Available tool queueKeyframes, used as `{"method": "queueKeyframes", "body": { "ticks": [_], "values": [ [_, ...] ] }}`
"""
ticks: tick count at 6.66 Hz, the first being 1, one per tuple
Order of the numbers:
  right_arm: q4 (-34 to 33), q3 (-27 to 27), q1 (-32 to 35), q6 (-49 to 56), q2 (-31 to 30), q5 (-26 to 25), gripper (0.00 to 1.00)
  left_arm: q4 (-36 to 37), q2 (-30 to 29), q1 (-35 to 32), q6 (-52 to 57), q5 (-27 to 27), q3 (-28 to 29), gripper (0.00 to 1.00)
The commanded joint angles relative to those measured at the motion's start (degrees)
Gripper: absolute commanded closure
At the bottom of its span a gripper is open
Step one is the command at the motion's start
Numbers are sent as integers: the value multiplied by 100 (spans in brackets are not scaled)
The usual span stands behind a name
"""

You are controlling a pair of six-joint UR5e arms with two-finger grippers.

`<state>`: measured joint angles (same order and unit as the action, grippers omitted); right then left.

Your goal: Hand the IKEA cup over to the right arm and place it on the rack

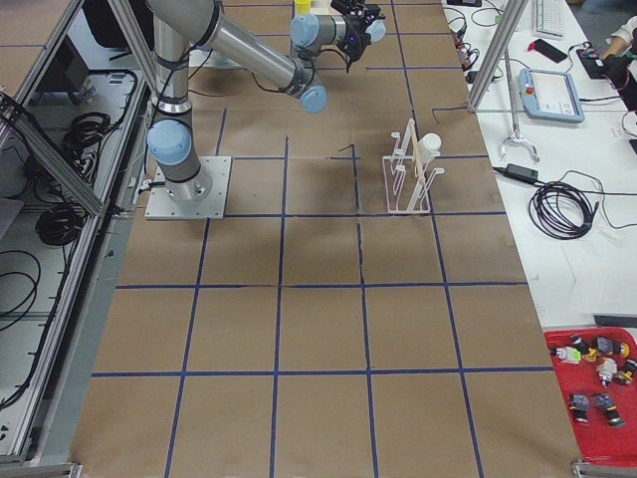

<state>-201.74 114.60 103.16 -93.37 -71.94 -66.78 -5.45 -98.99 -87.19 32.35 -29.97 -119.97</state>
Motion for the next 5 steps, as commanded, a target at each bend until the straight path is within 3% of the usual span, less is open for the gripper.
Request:
{"method": "queueKeyframes", "body": {
  "ticks": [1, 3, 4, 5],
  "values": [
    [4, -17, 2, -14, 5, 16, 20, 0, 2, 0, 0, 0, 0, 94],
    [4, -17, 2, -6, 13, 25, 37, 0, 2, 0, -9, 0, 0, 93],
    [-5, -17, 2, 47, 13, 25, 50, 0, 2, 0, 0, 0, 9, 91],
    [3, -17, -6, 73, 13, 25, 55, 0, 2, 0, 0, -9, 9, 80]
  ]
}}
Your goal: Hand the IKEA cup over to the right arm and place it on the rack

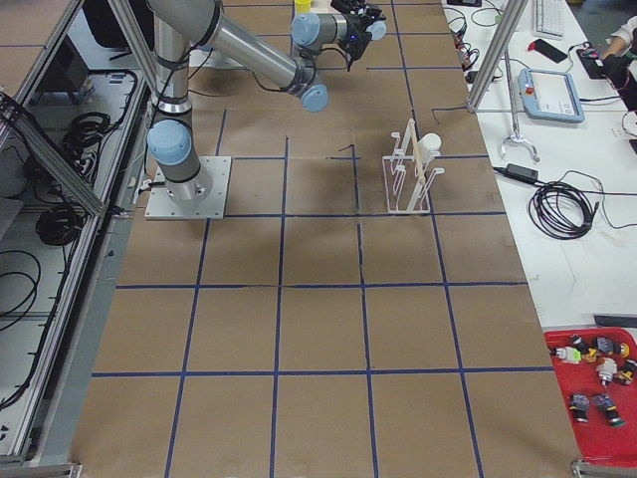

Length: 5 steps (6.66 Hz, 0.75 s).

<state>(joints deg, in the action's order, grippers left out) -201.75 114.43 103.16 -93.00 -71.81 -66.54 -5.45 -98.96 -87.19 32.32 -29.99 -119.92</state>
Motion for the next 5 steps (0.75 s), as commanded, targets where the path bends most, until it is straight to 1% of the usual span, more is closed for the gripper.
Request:
{"method": "queueKeyframes", "body": {
  "ticks": [1, 2, 3, 4, 5],
  "values": [
    [-4, 0, -7, 45, 1, 9, 58, 9, -9, 0, 2, -15, 12, 41],
    [-5, 0, 2, 45, 9, 10, 59, 9, -26, 0, -67, -7, 12, 15],
    [-5, 0, -7, 54, 18, 18, 61, 9, -18, 0, -68, -7, 12, 4],
    [-5, 0, -7, 54, 18, 18, 61, 9, -9, 0, -59, -15, 12, 2],
    [-5, -9, -15, 62, 27, 18, 64, 9, 61, 70, -68, -7, 12, 2]
  ]
}}
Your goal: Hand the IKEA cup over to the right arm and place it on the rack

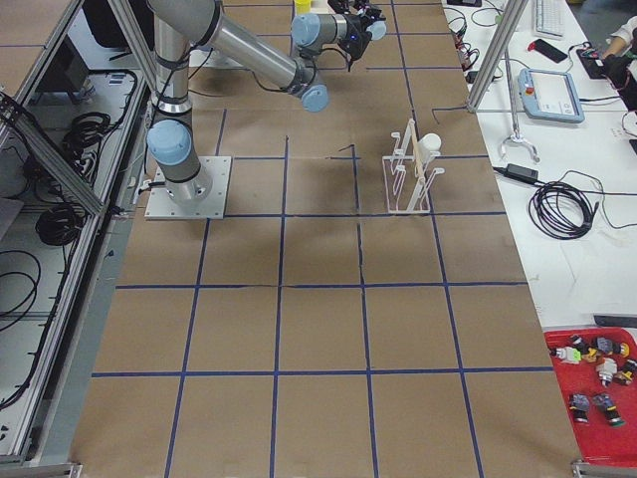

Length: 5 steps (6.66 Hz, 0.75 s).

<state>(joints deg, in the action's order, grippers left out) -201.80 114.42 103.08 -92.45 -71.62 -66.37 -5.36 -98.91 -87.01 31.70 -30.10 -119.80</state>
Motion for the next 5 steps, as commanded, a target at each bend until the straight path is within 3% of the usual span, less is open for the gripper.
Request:
{"method": "queueKeyframes", "body": {
  "ticks": [1, 4, 5],
  "values": [
    [-9, -16, -59, 43, 8, 1, 64, -9, 100, 340, -24, 65, -8, 1],
    [-62, -95, -540, 842, 52, -43, 76, -44, 127, 764, -15, 93, 0, 1],
    [-44, -95, -796, 1382, 26, -25, 78, -79, 83, 756, -6, -578, 79, 1]
  ]
}}
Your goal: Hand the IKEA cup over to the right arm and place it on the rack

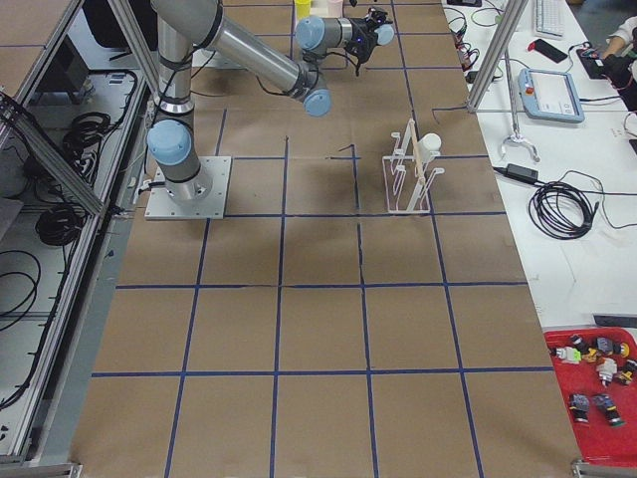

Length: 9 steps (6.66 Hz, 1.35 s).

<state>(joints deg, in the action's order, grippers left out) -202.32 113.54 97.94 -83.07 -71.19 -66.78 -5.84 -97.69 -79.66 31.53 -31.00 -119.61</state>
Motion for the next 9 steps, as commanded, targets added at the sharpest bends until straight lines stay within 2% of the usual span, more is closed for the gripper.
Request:
{"method": "queueKeyframes", "body": {
  "ticks": [1, 2, 3, 5, 7, 8, 9],
  "values": [
    [17, -16, -545, 1520, -70, -2, 80, -48, -39, 12, -76, -1852, 69, 1],
    [8, -16, -818, 2584, -80, -11, 84, -144, -161, 3, -764, -2614, 183, 1],
    [17, -68, -1047, 3778, -123, -2, 84, -859, -127, -41, -1389, -3065, 523, 1],
    [78, -279, -1600, 5784, -176, -46, 84, -2851, -83, -137, -1666, -4223, 1366, 1],
    [78, -376, -2259, 7884, -98, -37, 84, -4321, -4, -767, -2306, -5584, 1904, 1],
    [87, -385, -2723, 8494, -71, -20, 84, -5338, 92, -962, -2388, -5905, 2133, 1],
    [78, -385, -2910, 8744, 16, -2, 84, -6523, 206, -973, -2493, -5917, 2474, 1]
  ]
}}
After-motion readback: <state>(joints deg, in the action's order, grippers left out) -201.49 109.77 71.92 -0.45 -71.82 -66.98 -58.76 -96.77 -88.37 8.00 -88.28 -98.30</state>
